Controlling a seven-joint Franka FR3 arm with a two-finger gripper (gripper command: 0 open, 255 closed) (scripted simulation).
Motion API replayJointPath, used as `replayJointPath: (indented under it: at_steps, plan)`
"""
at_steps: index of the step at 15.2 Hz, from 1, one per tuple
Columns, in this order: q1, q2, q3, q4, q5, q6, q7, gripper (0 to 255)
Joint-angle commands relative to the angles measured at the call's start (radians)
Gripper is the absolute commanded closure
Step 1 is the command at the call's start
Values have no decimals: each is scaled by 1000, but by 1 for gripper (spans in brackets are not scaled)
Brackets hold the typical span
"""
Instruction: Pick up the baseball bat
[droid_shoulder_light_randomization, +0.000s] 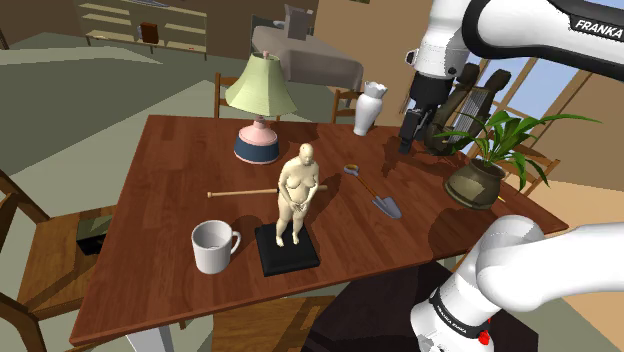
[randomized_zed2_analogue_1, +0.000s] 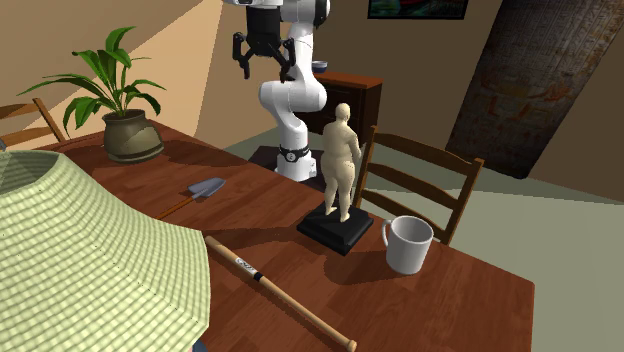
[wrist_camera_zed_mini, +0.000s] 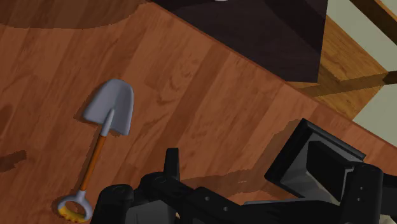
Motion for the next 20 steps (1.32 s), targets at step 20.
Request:
replayJointPath:
  at_steps: [20]
  plan:
    - [97,524,-103,-13,-88,627,-454,0]
